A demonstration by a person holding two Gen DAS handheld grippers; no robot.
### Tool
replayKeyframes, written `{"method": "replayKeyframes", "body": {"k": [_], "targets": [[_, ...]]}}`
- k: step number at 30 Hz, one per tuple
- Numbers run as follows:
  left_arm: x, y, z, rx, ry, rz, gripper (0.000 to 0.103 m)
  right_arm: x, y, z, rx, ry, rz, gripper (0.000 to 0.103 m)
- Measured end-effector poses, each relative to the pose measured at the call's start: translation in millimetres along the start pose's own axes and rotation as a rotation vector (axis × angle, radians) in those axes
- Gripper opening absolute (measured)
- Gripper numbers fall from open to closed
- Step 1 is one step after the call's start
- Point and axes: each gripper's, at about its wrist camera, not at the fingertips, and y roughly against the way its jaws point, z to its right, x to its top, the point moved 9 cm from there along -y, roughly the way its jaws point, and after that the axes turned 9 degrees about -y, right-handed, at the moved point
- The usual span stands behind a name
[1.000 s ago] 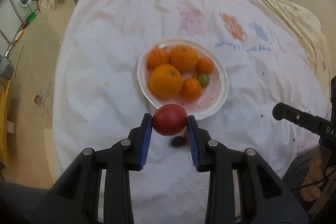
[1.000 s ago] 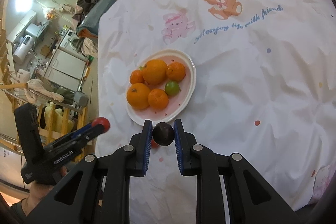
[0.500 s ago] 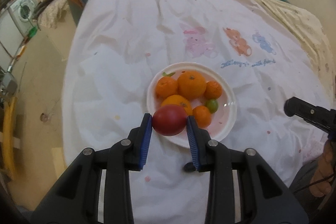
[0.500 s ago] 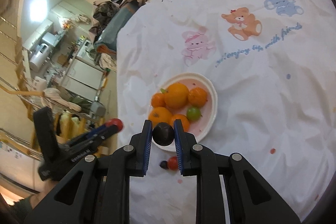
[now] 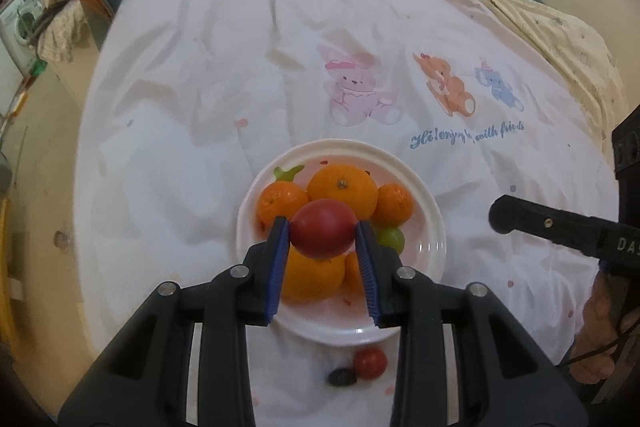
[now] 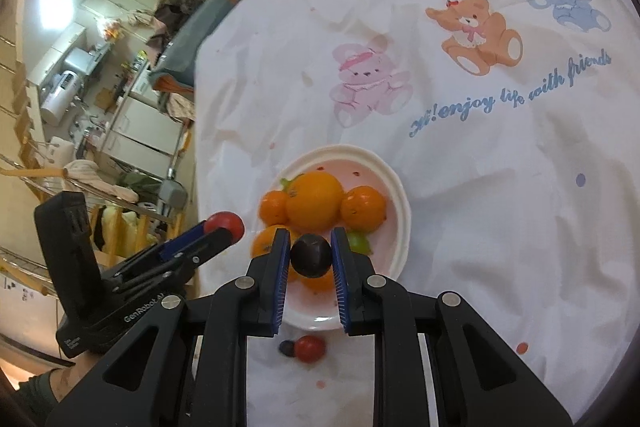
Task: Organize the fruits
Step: 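Lower the tomato and olive into the plate and open both grippers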
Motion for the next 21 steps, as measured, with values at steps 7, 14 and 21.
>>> {"method": "replayKeyframes", "body": {"k": [7,14,21], "targets": [[-7,-21,6,-0.030,0.005,-0.026,0.029,1,-18,16,-0.036,-0.032,-0.028,0.022],[-5,-24,7,-0.065,0.020,-0.025,0.030,-2,-24,25,-0.053,-0.061,-0.040,0.023],[-2,-23,21,-0.100,-0.017,-0.003,0.030,-6,-32,26,-0.064,-0.055,-0.059,0.025]]}}
